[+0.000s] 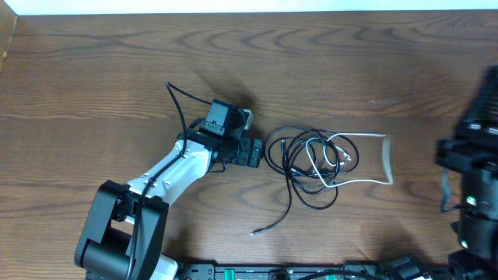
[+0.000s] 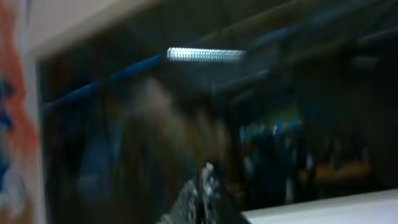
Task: Untangle cables
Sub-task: 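Pull the right gripper right, stretching the white cable out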
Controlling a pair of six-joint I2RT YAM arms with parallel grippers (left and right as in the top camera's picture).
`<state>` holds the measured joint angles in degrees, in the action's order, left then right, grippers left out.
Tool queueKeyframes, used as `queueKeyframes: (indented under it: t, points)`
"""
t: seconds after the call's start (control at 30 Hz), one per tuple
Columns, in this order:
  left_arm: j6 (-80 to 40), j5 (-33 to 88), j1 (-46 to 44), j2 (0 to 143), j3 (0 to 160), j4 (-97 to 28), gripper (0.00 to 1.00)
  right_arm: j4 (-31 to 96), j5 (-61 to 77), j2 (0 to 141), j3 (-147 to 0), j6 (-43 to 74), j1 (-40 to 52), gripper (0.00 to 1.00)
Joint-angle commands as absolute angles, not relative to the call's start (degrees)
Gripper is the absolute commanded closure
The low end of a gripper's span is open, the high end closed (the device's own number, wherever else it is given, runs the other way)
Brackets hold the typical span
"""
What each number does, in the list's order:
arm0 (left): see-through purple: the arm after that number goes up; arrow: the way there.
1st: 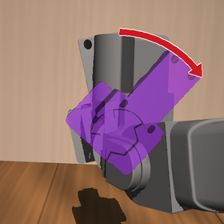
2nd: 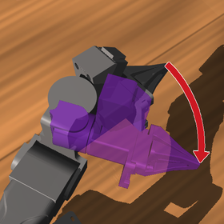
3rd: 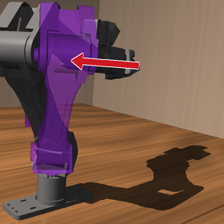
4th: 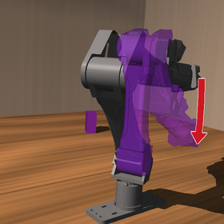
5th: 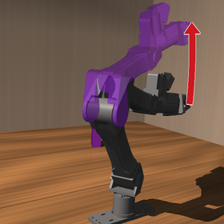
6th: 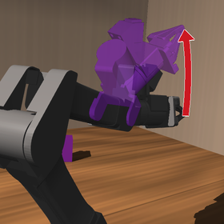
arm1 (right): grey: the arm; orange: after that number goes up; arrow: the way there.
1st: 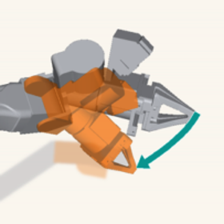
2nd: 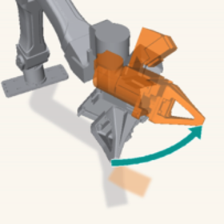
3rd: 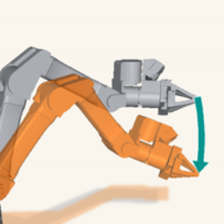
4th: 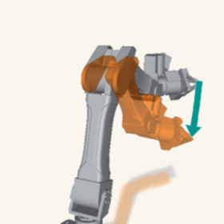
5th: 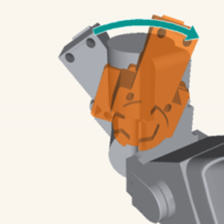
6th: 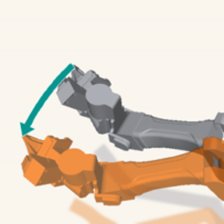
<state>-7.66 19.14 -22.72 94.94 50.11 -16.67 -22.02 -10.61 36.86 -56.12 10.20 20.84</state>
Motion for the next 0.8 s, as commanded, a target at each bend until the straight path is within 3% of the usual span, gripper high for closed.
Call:
queueKeyframes:
  t: [0.0, 0.13, 0.23, 0.43, 0.77]
  points:
    - [-7.4, 18.5, -22.9, 95.5, 49.7, -16.8, 0.07, -23.9, -16.7, 36.5, -56.6, 5.4, 20.6, 0.99]
    - [-7.5, 18.5, -22.9, 95.5, 49.7, -16.7, 0.07, -13.8, -17.0, 36.5, -56.6, 5.3, 20.6, 0.99]
    - [-7.6, 18.5, -22.9, 95.5, 49.7, -16.6, 0.07, 1.9, -17.0, 36.7, -56.6, 5.8, 20.6, 0.99]
    - [-7.5, 18.5, -22.9, 95.5, 49.7, -16.6, 0.07, 25.9, -14.3, 38.0, -56.5, 15.9, 20.6, 0.71]
    - [-7.5, 18.5, -22.9, 95.5, 49.7, -16.2, 0.07, 44.8, -3.4, 49.8, -56.3, 22.1, 20.7, 0.67]
